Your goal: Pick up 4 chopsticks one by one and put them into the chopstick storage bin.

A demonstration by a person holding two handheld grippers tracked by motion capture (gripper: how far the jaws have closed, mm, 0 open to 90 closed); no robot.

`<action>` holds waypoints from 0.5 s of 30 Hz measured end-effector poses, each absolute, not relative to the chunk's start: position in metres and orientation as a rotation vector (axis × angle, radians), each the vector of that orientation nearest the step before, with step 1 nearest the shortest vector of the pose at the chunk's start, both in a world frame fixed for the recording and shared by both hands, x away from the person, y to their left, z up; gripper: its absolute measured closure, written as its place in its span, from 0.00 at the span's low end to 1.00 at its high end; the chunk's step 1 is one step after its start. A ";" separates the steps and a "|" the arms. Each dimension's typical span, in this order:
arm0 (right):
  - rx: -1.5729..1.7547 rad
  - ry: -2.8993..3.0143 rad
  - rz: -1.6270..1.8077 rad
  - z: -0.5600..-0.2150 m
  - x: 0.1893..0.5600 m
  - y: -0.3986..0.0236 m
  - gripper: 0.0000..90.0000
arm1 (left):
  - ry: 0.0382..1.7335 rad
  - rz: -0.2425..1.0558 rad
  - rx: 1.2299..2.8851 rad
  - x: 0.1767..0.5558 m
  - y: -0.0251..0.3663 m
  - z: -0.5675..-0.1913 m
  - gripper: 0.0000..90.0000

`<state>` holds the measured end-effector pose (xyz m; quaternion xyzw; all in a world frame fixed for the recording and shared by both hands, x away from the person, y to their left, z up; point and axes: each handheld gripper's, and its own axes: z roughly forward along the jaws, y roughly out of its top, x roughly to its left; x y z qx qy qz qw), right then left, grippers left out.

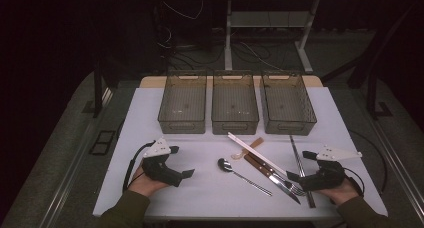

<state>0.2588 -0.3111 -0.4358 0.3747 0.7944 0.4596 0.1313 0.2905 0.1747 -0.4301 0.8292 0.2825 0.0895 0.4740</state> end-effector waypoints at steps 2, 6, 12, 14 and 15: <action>1.089 2.303 1.336 -0.436 0.259 -0.311 0.02 | 0.689 0.220 2.029 0.290 0.174 -0.430 0.00; 1.089 2.298 1.343 -0.435 0.259 -0.312 0.02 | 0.688 0.220 2.034 0.290 0.174 -0.430 0.00; 1.083 2.300 1.346 -0.435 0.260 -0.313 0.02 | 0.691 0.220 2.033 0.290 0.174 -0.430 0.00; 1.080 2.304 1.349 -0.434 0.260 -0.314 0.02 | 0.692 0.223 2.034 0.290 0.174 -0.430 0.00; 1.081 2.303 1.348 -0.434 0.260 -0.314 0.02 | 0.692 0.224 2.035 0.289 0.174 -0.430 0.00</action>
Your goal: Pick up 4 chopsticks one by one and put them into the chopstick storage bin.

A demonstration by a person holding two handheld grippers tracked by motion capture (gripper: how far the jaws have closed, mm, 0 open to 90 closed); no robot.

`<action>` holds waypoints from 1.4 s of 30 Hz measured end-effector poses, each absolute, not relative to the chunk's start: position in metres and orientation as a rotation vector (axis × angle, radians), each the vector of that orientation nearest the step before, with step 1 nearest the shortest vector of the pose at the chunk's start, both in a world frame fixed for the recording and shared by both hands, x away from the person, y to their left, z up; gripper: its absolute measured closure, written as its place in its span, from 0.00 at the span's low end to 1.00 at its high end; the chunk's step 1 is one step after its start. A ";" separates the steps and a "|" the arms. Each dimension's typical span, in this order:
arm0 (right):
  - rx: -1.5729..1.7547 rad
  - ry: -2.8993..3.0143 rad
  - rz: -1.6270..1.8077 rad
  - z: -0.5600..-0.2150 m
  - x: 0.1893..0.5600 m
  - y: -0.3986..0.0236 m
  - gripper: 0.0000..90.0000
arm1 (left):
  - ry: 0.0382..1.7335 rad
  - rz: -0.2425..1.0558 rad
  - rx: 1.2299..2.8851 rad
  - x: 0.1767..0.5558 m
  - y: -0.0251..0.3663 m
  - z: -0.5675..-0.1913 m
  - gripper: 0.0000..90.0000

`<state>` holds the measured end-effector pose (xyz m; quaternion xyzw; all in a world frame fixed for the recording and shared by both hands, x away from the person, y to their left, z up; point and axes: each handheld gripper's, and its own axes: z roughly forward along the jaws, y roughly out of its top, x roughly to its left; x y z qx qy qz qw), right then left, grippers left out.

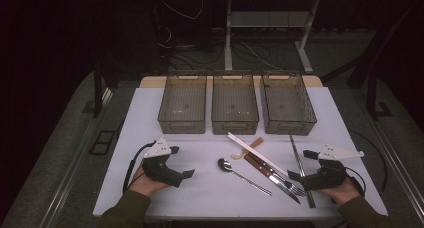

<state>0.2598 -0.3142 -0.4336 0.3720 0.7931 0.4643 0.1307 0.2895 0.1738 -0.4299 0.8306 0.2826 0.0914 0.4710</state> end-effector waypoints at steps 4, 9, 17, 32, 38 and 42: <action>1.074 2.301 1.337 -0.430 0.259 -0.315 0.02 | 0.693 0.223 2.035 0.289 0.174 -0.430 0.00; 1.064 2.318 1.315 -0.428 0.260 -0.312 0.02 | 0.685 0.224 2.029 0.289 0.173 -0.430 0.00; 1.062 2.365 1.274 -0.426 0.266 -0.303 0.02 | 0.674 0.217 2.035 0.288 0.173 -0.430 0.00; 1.056 2.403 1.265 -0.421 0.277 -0.291 0.18 | 0.680 0.218 2.028 0.287 0.172 -0.431 0.00; 1.060 2.404 1.268 -0.420 0.283 -0.287 0.18 | 0.683 0.218 2.030 0.288 0.172 -0.431 0.00; 1.053 2.413 1.275 -0.420 0.286 -0.285 0.25 | 0.685 0.218 2.028 0.288 0.172 -0.431 0.00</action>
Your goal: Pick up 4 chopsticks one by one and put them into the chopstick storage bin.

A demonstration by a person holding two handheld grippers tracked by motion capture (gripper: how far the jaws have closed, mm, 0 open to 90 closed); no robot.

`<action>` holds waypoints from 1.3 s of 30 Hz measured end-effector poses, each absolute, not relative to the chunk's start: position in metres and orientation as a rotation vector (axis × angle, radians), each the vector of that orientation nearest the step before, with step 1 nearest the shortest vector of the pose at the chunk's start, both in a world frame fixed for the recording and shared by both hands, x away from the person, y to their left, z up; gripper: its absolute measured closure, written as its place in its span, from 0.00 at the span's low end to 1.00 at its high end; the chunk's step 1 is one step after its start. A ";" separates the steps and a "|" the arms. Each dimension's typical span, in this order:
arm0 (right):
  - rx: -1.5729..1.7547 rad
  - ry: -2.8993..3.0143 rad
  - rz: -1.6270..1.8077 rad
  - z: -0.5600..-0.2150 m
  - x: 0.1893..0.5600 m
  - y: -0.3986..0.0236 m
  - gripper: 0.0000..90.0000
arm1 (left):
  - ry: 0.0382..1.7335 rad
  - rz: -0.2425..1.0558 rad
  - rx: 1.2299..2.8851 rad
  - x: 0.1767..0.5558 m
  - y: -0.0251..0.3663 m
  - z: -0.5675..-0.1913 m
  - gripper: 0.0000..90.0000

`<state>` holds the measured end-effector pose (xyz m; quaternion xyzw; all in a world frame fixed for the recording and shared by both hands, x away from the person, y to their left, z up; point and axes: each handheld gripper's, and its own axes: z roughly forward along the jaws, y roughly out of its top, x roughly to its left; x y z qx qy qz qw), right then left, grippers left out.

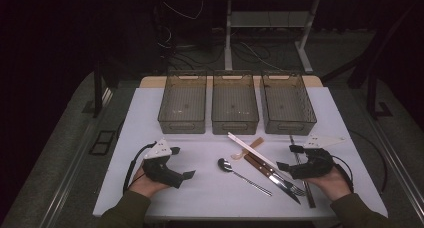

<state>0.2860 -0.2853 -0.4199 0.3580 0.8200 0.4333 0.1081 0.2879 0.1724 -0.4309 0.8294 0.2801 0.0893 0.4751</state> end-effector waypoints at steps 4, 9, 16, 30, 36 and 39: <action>1.027 2.452 1.286 -0.420 0.290 -0.279 0.32 | 0.685 0.216 2.030 0.288 0.172 -0.432 0.00; 1.003 2.469 1.288 -0.420 0.294 -0.272 0.37 | 0.687 0.218 2.033 0.288 0.172 -0.432 0.00; 0.969 2.490 1.291 -0.418 0.302 -0.262 0.45 | 0.691 0.217 2.032 0.288 0.173 -0.432 0.00; 0.963 2.531 1.299 -0.419 0.319 -0.244 0.58 | 0.686 0.209 2.029 0.287 0.172 -0.433 0.01; 0.965 2.548 1.294 -0.421 0.326 -0.240 0.66 | 0.687 0.213 2.031 0.287 0.172 -0.433 0.01; 0.967 2.562 1.273 -0.422 0.327 -0.240 0.72 | 0.687 0.212 2.028 0.287 0.172 -0.433 0.01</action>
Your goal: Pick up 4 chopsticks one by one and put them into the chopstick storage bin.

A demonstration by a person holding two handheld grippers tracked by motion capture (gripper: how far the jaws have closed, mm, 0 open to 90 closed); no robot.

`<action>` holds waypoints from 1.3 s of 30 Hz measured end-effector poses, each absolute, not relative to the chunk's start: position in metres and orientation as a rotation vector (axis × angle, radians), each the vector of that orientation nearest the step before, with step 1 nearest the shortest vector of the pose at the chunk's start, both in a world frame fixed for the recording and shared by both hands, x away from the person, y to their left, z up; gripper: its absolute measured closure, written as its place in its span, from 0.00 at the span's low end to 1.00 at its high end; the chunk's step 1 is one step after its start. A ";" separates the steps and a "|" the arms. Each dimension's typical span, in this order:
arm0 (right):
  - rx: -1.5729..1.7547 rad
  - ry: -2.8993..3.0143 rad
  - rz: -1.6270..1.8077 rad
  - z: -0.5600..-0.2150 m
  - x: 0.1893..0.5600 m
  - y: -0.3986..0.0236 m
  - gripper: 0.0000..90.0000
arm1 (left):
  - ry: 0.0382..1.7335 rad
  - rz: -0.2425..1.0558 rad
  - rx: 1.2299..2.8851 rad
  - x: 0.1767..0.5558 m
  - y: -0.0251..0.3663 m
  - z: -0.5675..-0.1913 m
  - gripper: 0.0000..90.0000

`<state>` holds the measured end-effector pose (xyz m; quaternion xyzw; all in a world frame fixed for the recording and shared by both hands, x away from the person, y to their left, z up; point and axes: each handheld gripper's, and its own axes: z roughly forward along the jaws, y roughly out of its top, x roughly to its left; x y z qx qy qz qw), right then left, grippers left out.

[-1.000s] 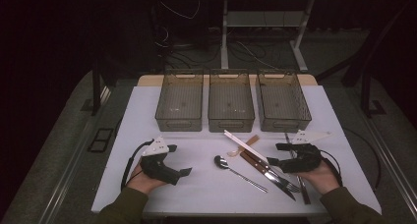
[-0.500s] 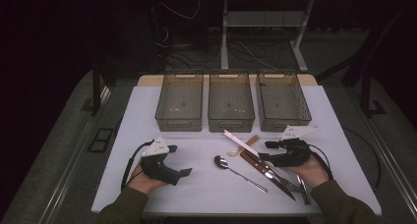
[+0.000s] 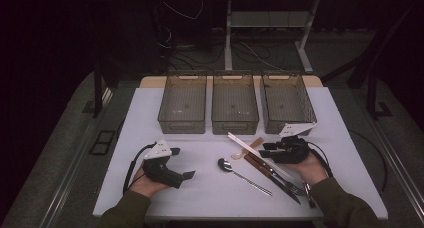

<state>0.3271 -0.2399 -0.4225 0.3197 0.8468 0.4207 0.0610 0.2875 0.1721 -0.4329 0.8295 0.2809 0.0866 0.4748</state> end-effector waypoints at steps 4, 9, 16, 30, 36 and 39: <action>0.962 2.572 1.242 -0.424 0.328 -0.242 0.80 | 0.680 0.214 2.035 0.287 0.172 -0.433 0.01; 0.956 2.597 1.213 -0.427 0.329 -0.241 0.84 | 0.681 0.215 2.034 0.288 0.172 -0.433 0.02; 0.942 2.624 1.165 -0.432 0.330 -0.239 0.89 | 0.680 0.210 2.037 0.288 0.171 -0.434 0.01; 0.930 2.638 1.108 -0.437 0.330 -0.238 0.90 | 0.680 0.212 2.038 0.288 0.172 -0.434 0.01; 0.933 2.634 1.100 -0.438 0.330 -0.238 0.90 | 0.680 0.212 2.037 0.288 0.172 -0.434 0.01; 0.930 2.633 1.093 -0.438 0.330 -0.238 0.90 | 0.680 0.211 2.037 0.288 0.172 -0.434 0.02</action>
